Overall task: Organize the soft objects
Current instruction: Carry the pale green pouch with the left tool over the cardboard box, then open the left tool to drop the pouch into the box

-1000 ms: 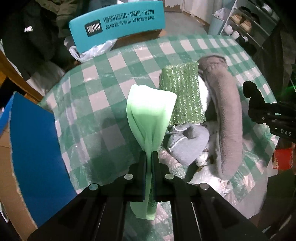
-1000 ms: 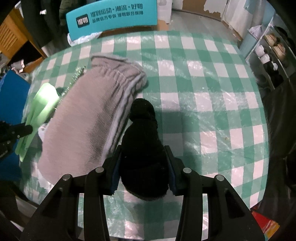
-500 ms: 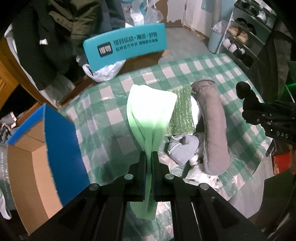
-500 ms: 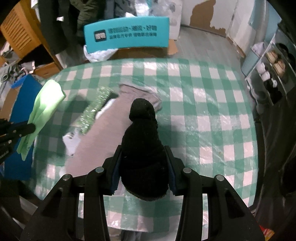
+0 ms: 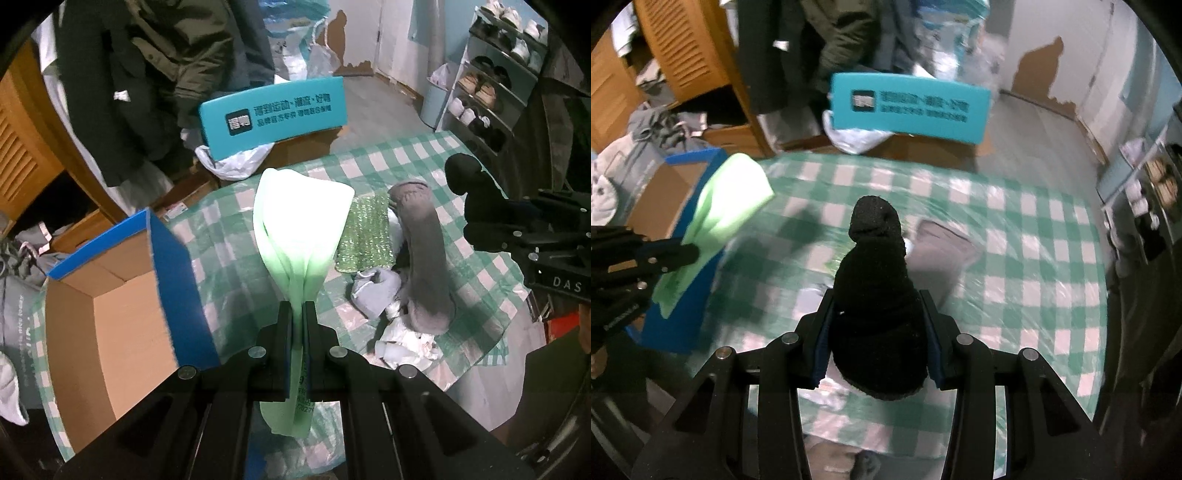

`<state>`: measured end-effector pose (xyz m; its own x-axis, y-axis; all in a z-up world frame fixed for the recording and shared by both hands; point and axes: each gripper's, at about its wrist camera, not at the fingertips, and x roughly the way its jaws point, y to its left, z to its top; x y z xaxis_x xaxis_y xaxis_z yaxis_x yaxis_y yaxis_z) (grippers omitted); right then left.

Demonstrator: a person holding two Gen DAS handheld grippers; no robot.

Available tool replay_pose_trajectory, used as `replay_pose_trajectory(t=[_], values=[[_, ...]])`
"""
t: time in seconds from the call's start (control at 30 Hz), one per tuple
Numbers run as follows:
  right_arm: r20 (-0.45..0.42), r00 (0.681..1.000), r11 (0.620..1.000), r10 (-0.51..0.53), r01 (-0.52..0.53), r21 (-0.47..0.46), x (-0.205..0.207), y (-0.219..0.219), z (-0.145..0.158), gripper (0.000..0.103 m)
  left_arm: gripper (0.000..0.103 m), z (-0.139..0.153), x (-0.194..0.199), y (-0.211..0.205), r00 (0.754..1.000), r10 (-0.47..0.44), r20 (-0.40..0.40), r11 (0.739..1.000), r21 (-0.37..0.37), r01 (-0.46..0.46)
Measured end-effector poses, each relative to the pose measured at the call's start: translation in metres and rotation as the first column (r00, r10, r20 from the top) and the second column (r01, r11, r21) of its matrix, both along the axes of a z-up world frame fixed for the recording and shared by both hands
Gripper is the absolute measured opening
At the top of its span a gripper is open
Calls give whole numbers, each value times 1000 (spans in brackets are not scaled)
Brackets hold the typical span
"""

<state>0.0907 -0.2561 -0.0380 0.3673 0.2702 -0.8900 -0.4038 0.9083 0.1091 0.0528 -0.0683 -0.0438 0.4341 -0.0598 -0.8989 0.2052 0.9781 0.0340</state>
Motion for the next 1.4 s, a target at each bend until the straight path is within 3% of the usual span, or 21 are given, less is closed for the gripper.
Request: replay_pose_trajectory(t=[0.33, 0.6, 0.9, 1.4], values=[[43, 995, 995, 94, -95, 28, -7, 55, 30, 41, 5, 21, -18, 33, 998, 47, 52, 999, -3, -47], [49, 984, 985, 169, -170, 32, -10, 104, 37, 41, 5, 27, -29, 70, 991, 108, 74, 994, -9, -108], [37, 969, 968, 244, -246, 46, -11, 160, 39, 41, 5, 27, -40, 116, 977, 194, 87, 981, -20, -193], [-21, 925, 925, 380, -379, 40, -23, 253, 17, 42, 5, 2, -51, 183, 948, 315, 48, 949, -7, -315]])
